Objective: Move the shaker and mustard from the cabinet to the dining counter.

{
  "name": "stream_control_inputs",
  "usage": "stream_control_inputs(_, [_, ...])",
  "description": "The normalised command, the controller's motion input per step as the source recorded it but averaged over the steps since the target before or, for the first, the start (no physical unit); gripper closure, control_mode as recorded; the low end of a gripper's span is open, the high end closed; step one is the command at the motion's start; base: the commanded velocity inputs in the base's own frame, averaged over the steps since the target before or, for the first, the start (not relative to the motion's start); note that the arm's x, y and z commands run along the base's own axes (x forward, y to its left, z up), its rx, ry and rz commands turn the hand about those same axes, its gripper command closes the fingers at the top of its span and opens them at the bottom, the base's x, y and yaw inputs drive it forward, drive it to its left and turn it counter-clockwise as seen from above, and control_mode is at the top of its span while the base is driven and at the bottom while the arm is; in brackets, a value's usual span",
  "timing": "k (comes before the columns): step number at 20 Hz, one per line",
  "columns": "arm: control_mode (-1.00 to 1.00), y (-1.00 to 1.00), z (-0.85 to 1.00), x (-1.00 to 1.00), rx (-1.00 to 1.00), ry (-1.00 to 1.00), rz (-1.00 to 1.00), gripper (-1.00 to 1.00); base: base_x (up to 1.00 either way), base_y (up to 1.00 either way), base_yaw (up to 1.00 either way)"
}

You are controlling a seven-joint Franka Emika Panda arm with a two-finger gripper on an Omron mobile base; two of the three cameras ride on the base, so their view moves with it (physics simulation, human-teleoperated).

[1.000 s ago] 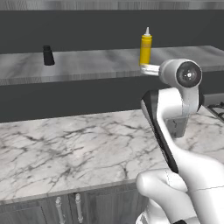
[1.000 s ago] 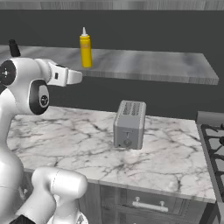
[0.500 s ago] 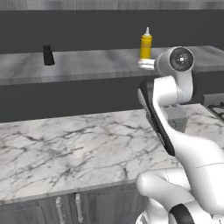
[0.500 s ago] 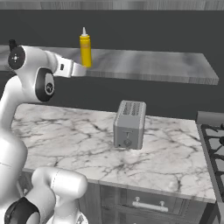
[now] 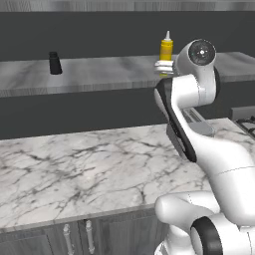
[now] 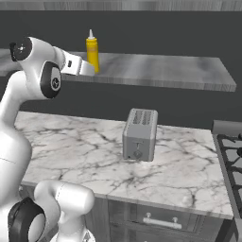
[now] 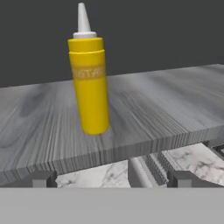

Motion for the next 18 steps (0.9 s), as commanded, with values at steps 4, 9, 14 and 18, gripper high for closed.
stream_control_inputs(4, [-1.0, 0.0, 0.0, 0.06, 0.0, -0.02, 0.0, -1.0, 0.0, 0.0, 0.0])
stream_control_inputs(9, [-1.0, -0.03, 0.0, 0.14, 0.0, -0.03, 0.01, -1.0, 0.0, 0.0, 0.0])
stream_control_inputs(14, [-1.0, -0.1, 0.0, 0.19, 0.0, -0.01, 0.02, -1.0, 0.0, 0.0, 0.0])
stream_control_inputs(18, [-1.0, -0.03, 0.0, 0.23, 0.0, 0.0, 0.01, -1.0, 0.0, 0.0, 0.0])
